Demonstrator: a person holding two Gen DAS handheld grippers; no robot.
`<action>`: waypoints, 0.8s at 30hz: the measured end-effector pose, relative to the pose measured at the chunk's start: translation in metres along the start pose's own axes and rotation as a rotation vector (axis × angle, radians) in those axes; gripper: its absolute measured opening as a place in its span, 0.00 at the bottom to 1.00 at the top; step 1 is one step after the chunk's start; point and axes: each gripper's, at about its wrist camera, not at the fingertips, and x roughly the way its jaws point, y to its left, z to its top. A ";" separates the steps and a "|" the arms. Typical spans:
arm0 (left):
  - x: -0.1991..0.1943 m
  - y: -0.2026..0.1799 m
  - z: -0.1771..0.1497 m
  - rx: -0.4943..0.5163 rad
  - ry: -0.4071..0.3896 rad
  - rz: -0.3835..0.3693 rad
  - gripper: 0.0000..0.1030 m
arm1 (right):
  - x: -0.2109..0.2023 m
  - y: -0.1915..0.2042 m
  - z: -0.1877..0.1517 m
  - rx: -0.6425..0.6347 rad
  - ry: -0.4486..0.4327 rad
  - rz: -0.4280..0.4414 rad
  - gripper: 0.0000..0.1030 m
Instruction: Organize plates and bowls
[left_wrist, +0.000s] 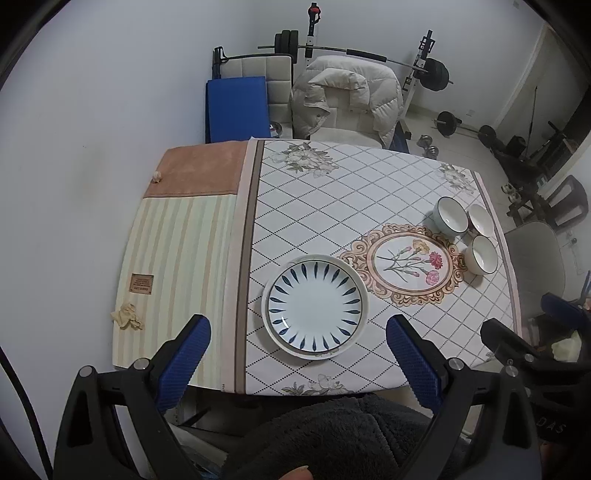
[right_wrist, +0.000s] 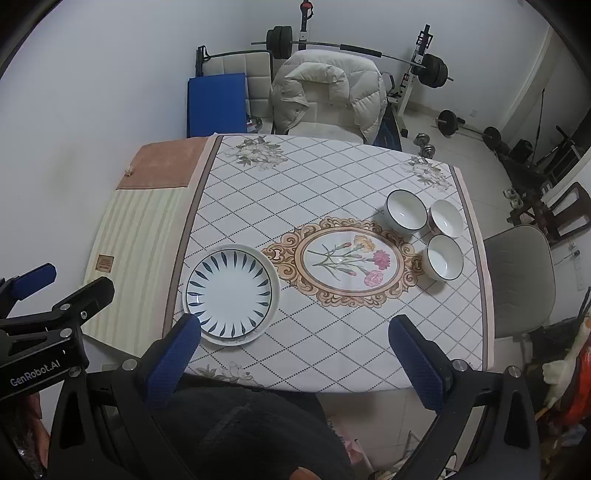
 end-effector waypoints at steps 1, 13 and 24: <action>0.002 -0.001 0.000 -0.001 0.004 -0.003 0.95 | 0.002 -0.002 0.001 0.005 0.002 0.013 1.00; 0.027 -0.035 0.029 0.063 -0.044 -0.029 0.95 | 0.036 -0.064 0.000 0.222 -0.035 0.032 1.00; 0.116 -0.168 0.092 0.158 -0.041 -0.070 0.94 | 0.106 -0.238 0.003 0.423 -0.017 -0.053 1.00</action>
